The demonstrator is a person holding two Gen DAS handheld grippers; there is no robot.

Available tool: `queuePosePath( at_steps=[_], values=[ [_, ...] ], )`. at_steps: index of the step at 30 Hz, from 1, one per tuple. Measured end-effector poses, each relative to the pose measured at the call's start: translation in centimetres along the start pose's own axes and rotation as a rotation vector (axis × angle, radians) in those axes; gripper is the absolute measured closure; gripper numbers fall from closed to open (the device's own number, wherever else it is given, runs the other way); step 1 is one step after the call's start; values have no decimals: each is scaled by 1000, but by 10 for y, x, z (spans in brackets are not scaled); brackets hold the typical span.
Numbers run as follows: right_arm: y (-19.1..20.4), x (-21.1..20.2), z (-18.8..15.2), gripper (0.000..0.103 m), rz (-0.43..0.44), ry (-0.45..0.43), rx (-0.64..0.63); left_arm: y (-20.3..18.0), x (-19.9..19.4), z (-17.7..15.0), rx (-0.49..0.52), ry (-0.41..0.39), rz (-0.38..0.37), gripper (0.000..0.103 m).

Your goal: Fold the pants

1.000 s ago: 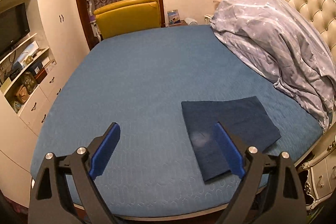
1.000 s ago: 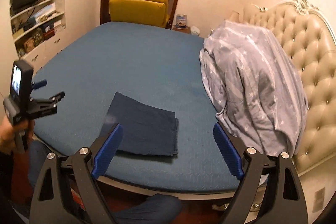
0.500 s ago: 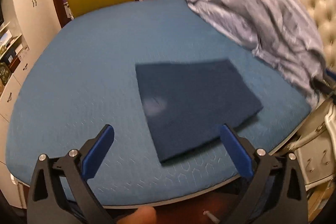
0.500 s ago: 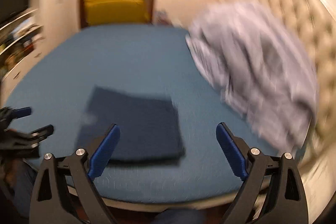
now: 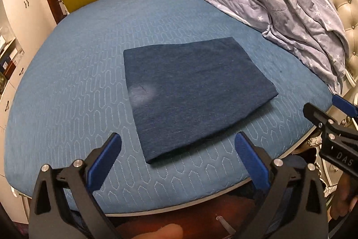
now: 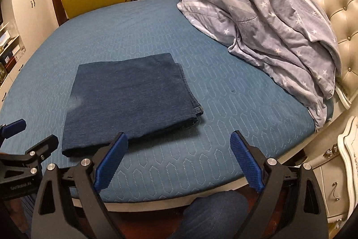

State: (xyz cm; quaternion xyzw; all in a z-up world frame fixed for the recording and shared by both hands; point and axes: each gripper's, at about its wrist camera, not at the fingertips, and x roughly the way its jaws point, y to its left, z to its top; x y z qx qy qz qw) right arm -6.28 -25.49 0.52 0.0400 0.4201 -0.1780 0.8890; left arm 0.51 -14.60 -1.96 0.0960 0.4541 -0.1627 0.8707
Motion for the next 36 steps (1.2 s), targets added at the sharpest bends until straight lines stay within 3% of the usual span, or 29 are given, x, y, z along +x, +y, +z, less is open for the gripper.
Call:
queuePosePath(
  at_steps=[36],
  values=[
    [-2,7,0,14,7,22,13,10,-4,1,-7,6,-3,2]
  ],
)
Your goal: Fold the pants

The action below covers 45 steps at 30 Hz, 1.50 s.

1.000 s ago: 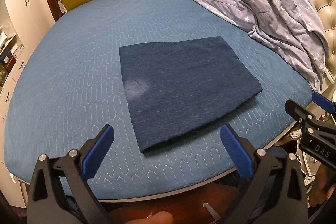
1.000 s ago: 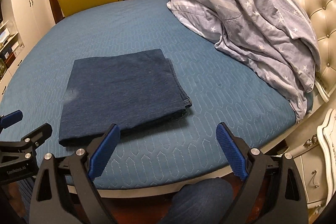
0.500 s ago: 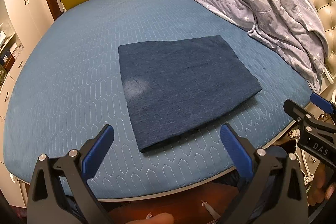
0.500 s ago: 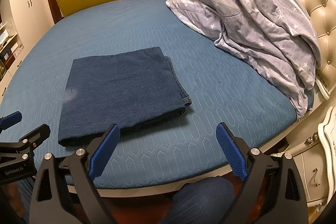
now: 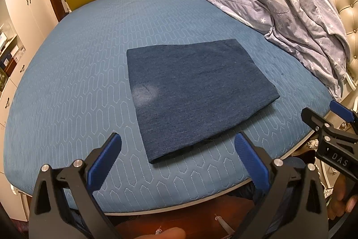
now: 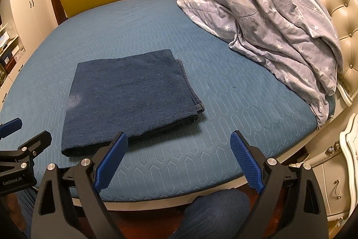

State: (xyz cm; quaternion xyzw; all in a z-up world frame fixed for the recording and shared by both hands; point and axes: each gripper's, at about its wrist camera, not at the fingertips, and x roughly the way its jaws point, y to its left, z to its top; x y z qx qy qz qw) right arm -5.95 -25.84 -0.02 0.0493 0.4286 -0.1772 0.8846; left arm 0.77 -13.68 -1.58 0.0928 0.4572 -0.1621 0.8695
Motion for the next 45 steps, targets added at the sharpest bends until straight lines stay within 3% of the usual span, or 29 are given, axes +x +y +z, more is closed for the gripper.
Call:
queuePosePath(
  at_steps=[45],
  values=[
    [1,1,-1,14,9,2,6,-3,-1,6,3,-3,1,2]
  ],
)
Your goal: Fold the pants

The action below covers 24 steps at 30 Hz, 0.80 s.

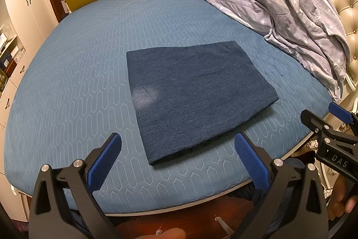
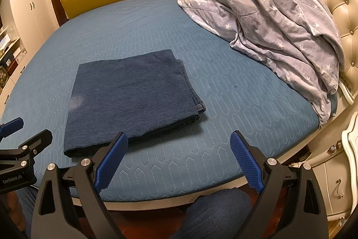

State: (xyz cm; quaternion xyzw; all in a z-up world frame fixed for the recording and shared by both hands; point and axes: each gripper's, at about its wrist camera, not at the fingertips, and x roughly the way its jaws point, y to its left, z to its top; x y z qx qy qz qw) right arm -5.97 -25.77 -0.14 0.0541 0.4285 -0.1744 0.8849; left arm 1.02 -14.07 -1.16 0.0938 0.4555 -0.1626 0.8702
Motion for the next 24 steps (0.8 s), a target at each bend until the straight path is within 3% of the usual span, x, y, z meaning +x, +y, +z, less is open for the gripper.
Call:
queuePosePath(
  at_steps=[24],
  values=[
    [2,0,1,14,6,2,5,-2,-1,2,0,-2,-10,2]
  ],
)
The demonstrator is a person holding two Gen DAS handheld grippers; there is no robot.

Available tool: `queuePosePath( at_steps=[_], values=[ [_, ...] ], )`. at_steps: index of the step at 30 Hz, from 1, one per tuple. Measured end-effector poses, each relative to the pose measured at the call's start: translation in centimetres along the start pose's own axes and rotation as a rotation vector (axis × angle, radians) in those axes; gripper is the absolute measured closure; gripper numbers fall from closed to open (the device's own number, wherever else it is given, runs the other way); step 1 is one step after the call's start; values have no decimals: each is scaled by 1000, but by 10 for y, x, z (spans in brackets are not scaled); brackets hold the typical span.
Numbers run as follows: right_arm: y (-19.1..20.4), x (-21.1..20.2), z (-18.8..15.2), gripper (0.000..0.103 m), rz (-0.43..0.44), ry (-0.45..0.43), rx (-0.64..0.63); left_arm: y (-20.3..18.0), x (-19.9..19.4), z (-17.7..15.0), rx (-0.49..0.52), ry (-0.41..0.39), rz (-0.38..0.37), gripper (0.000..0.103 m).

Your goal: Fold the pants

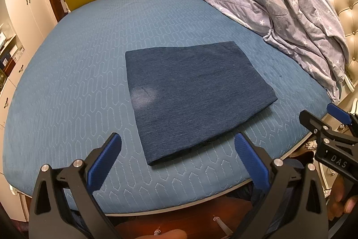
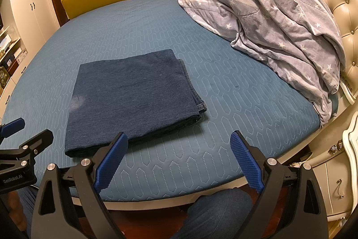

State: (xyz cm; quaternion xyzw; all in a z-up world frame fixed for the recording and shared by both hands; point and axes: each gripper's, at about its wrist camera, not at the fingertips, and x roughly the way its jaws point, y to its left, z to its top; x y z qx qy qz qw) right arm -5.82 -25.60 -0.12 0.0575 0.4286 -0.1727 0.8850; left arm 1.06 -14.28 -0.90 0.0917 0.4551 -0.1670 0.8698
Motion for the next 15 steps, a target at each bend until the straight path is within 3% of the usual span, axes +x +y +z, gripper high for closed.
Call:
queuePosePath(
  at_steps=[7,11,13,15],
  values=[
    [0,0,0,14,1,1,2,-2,-5,2,-2,-54,-15,2],
    [1,3,1,14,-1,4,7,7,-1,9,-23,-49,-102,2],
    [1,5,1,14,1,5,18,27,3,11,-45,-70,-134,2],
    [1,11,1,14,13,-14,34,72,15,10,-108,-69,-103,1]
  ],
)
